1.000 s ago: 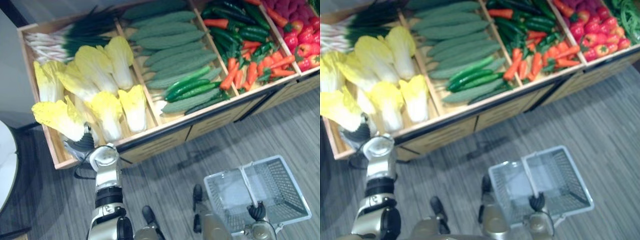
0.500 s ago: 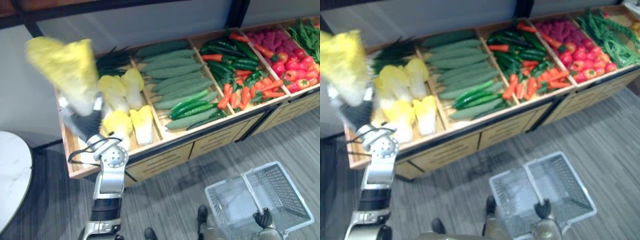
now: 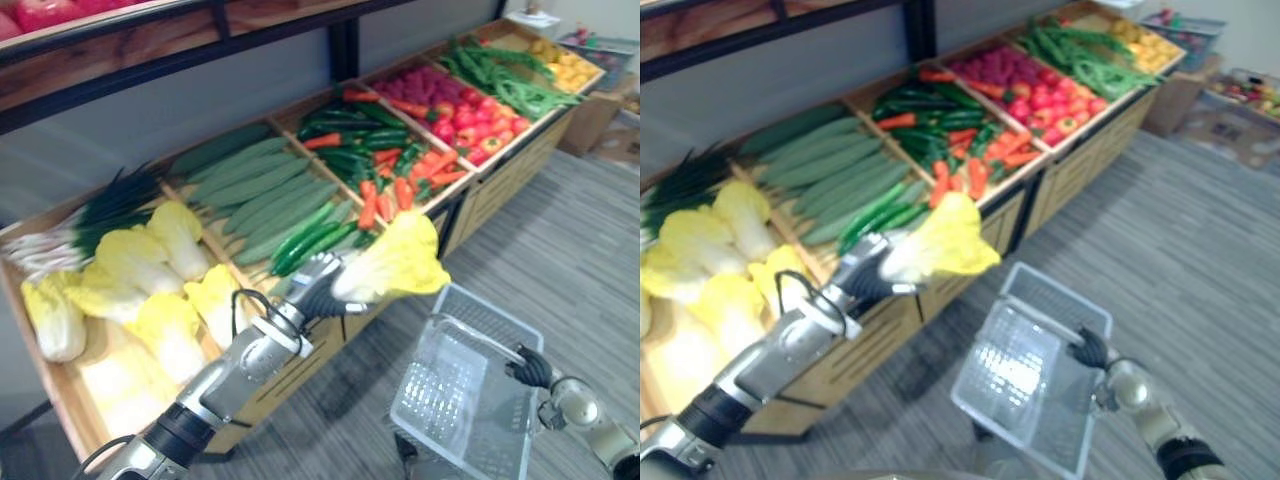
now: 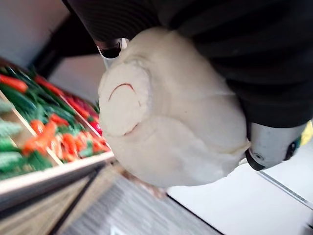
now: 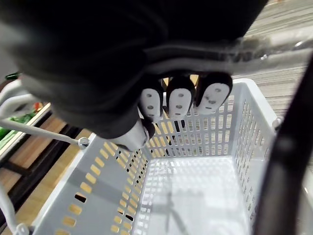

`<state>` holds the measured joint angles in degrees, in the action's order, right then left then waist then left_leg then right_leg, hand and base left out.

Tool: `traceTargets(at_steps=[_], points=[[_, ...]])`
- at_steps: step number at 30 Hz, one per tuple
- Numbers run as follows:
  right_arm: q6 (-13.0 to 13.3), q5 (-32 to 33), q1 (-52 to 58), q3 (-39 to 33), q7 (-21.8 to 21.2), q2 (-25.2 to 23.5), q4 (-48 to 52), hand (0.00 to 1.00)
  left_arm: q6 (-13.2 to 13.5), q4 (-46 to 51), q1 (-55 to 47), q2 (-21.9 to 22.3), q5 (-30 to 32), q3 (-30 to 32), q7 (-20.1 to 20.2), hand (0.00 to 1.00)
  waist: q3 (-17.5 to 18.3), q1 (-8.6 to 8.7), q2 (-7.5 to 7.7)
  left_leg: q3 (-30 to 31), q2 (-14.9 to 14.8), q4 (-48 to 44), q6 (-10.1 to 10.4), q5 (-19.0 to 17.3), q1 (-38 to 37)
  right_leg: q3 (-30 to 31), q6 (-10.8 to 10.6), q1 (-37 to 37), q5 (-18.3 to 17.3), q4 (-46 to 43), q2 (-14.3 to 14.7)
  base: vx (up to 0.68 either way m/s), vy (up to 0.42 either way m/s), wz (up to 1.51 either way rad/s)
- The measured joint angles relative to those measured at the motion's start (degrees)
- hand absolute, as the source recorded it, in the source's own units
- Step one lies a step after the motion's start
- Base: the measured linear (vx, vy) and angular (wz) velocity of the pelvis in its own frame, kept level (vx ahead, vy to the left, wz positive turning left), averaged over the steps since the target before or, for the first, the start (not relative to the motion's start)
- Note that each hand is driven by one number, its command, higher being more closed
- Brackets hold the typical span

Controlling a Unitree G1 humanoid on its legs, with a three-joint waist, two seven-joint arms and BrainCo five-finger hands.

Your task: Pick vegetable in the basket

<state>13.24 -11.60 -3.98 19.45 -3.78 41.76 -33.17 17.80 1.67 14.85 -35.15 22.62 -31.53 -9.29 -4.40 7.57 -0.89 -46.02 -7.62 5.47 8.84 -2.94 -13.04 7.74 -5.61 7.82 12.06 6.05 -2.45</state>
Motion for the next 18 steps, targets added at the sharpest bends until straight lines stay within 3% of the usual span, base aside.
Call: traceTargets(at_steps=[6, 10, 14, 18], points=[[-0.1, 3.2, -4.3, 8.5, -5.5, 1.1, 7.6, 1.00, 2.7, -0.4, 4.2, -1.5, -4.8, -11.6, 8.9, 1.00, 1.0, -0.09, -0.21, -8.0, -0.3, -0.5, 1.5, -1.7, -3.5, 5.3, 0.4, -0.1, -0.2, 0.0, 2.3, -0.03, 0.006, -0.59], [-0.8, 5.2, -10.2, 16.1, -9.2, 2.2, 10.5, 1.00, 3.0, -1.1, 7.7, -1.1, -9.4, -17.9, 14.5, 1.00, 1.5, 0.24, -0.96, -12.5, -2.6, -5.5, 2.5, -3.8, -4.3, 5.8, 0.7, -0.3, 0.2, 0.0, 3.6, -0.01, -0.039, -0.47], [-4.3, 5.4, -20.1, 23.8, -12.4, 2.9, 12.2, 1.00, 2.9, -1.4, 8.2, -0.8, -13.6, -20.7, 17.6, 1.00, 2.1, 0.46, -2.24, -17.7, -5.2, -8.9, 3.2, -4.8, -5.9, 8.2, 1.0, -0.5, 0.6, -0.5, 6.3, 0.00, -0.051, -0.43], [-8.4, 5.4, -30.4, 30.9, -15.4, 2.8, 12.3, 1.00, 2.9, -1.4, 8.1, -0.7, -15.2, -22.8, 19.3, 1.00, 2.0, 0.47, -2.55, -21.6, -6.5, -11.0, 3.9, -5.4, -7.0, 10.6, 1.0, 0.4, 0.5, -1.8, 8.4, -0.07, -0.058, -0.45]])
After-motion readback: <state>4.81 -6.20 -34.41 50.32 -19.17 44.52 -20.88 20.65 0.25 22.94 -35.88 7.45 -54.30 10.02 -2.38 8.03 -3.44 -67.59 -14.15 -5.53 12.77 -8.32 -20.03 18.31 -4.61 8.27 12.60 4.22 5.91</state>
